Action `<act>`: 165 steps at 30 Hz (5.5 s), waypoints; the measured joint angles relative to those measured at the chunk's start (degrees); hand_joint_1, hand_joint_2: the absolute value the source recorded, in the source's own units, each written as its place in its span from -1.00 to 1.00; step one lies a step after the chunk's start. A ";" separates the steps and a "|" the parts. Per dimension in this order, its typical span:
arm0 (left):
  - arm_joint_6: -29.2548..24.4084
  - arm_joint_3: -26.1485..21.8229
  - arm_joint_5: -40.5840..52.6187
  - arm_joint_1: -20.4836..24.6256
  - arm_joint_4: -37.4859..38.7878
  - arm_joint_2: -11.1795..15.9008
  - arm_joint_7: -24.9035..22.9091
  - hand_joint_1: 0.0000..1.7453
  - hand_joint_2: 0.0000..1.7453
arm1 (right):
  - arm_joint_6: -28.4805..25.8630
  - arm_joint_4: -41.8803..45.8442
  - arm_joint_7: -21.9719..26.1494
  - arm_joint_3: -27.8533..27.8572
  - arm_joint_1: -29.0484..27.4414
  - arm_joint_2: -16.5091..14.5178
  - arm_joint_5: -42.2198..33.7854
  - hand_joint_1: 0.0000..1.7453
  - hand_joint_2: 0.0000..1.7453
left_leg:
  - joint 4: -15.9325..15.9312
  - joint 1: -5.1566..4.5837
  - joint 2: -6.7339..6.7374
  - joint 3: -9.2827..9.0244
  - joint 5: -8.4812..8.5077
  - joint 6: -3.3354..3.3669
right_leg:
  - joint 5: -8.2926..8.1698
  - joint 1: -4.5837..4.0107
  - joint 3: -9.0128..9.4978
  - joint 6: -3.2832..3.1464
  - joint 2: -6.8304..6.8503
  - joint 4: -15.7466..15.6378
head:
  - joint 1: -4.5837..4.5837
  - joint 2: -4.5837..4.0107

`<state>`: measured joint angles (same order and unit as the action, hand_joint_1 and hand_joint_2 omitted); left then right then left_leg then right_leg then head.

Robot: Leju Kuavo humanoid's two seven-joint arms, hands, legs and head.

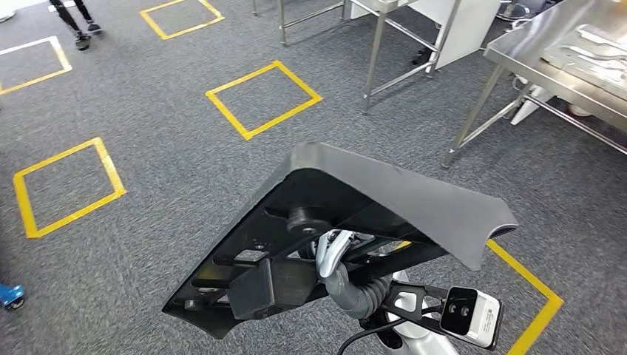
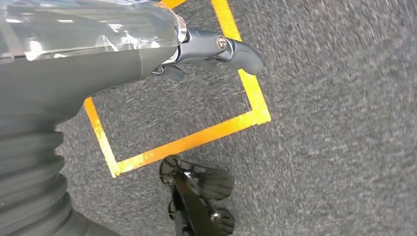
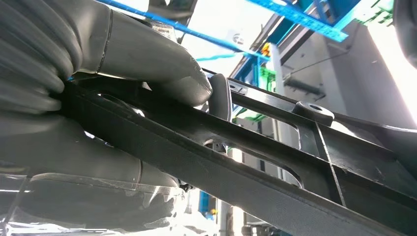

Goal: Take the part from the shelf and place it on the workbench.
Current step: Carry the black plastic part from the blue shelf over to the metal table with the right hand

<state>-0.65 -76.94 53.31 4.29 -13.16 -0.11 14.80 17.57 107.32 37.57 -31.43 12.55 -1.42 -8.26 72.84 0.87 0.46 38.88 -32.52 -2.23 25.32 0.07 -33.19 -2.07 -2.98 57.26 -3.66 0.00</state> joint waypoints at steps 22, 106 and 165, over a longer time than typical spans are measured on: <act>1.20 0.72 2.59 0.28 0.03 -1.27 -1.86 -1.00 1.00 | -0.93 1.00 -0.04 0.26 -3.50 2.84 3.17 1.00 1.00 | -15.18 -0.34 5.32 -7.20 5.64 1.50 | 1.05 -0.75 -0.50 1.49 6.11 0.91 | 0.01 0.00; 2.03 0.94 1.38 0.91 0.09 -2.59 0.16 -1.00 1.00 | -7.31 0.66 -0.34 -2.16 1.97 9.20 -3.55 1.00 1.00 | -16.73 0.26 -1.01 -7.44 6.71 3.32 | 4.43 0.02 -4.65 3.17 1.18 8.24 | 0.02 0.00; 2.22 0.98 1.07 0.64 0.11 -2.32 0.30 -1.00 1.00 | -8.57 1.07 -1.02 -1.55 0.85 7.69 1.00 1.00 1.00 | -14.90 -0.89 0.33 -4.46 7.52 3.73 | 4.85 -0.40 3.89 2.24 3.57 2.95 | 0.00 0.00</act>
<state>1.57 -75.95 54.37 4.93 -13.05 -2.43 15.10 9.00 108.39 36.56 -32.98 13.40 6.28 -7.26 57.95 -0.02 0.80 34.42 -25.00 1.50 30.16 -0.33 -29.29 0.17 0.60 60.21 -3.66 0.00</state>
